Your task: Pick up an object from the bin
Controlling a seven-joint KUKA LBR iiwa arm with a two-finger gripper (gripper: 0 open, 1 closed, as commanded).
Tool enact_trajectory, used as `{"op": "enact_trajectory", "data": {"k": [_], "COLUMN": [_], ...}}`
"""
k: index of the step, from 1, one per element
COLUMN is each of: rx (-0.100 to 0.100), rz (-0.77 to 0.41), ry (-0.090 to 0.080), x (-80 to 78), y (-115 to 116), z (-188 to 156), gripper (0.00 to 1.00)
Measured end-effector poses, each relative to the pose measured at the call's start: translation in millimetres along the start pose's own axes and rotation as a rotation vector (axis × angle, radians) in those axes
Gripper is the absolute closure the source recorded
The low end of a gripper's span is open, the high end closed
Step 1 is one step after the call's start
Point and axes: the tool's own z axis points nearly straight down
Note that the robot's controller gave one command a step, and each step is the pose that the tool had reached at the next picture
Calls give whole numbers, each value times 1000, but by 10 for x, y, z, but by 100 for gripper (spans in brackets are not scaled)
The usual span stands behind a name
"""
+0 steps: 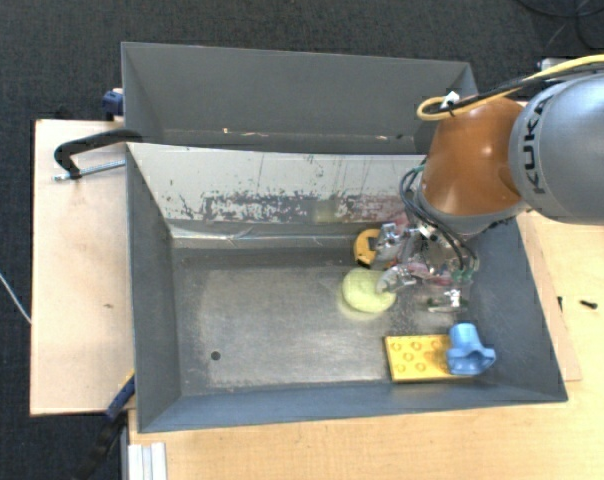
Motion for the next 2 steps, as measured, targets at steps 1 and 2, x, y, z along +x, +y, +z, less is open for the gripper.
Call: {"op": "enact_trajectory", "data": {"k": [1,2], "rx": [0,0], "rz": [0,0], "ry": [0,0], "x": [0,0], "y": [0,0], "z": [0,0], "gripper": [100,100]}}
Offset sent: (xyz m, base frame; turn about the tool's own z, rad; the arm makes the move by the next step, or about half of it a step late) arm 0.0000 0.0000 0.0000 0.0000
